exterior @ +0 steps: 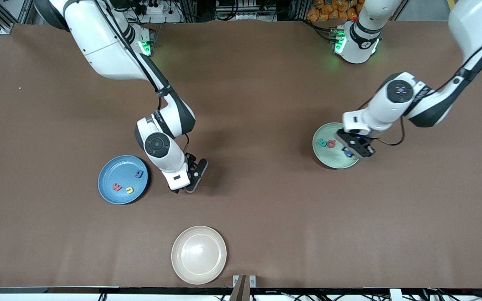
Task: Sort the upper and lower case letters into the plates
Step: 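Release the W on the green plate with the left gripper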
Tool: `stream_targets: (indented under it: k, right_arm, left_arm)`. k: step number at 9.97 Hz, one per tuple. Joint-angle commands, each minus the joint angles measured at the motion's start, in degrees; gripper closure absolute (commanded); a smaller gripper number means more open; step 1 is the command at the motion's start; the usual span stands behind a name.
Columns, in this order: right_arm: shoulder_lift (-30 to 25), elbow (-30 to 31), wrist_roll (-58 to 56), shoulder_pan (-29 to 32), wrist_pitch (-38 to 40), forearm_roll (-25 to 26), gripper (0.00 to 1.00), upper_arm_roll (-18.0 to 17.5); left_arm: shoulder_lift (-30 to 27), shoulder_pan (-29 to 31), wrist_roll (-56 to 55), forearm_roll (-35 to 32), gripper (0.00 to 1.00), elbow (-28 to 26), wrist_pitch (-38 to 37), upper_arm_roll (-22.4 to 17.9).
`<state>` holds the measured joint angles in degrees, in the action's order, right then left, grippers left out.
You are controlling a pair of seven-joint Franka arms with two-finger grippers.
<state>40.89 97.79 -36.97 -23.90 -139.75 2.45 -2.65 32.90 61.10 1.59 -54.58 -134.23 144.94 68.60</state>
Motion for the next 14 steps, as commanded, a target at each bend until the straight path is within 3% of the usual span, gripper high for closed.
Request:
stream_targets:
  k: [1,6,7,8,9,10,14]
  right_arm:
    - [-1.1,2.2,-0.1,-0.1,-0.8,0.7,0.00,0.1]
    - [-1.5,3.4,0.0,0.0,-0.4,0.8,0.00,0.5]
    - [-1.5,3.4,0.0,-0.1,-0.5,0.8,0.00,0.5]
    - [-1.5,3.4,0.0,-0.1,-0.6,0.8,0.00,0.5]
    - [-1.7,3.4,0.0,-0.1,-0.7,1.4,0.15,0.5]
    - [-2.0,3.4,0.0,-0.2,-0.6,2.8,0.99,0.5]
    - [-3.8,3.4,0.0,0.4,0.6,2.9,1.00,0.5]
  left_arm:
    - [1.6,1.7,-0.5,-4.7,0.97,-0.8,1.3,-0.5]
    - [1.4,0.7,-8.9,-4.7,0.96,-2.5,1.2,0.3]
    - [1.3,0.1,-10.8,-4.7,0.77,-2.7,1.0,0.4]
    - [1.3,0.1,-11.3,-4.7,0.06,-2.6,1.0,0.3]
    - [1.1,0.1,-10.5,-4.7,0.00,-2.2,1.0,0.3]
    - [1.0,0.1,-10.6,-4.7,0.00,-1.7,1.0,0.5]
    - [-0.1,-0.1,-10.1,-3.2,0.00,5.3,-3.5,0.7]
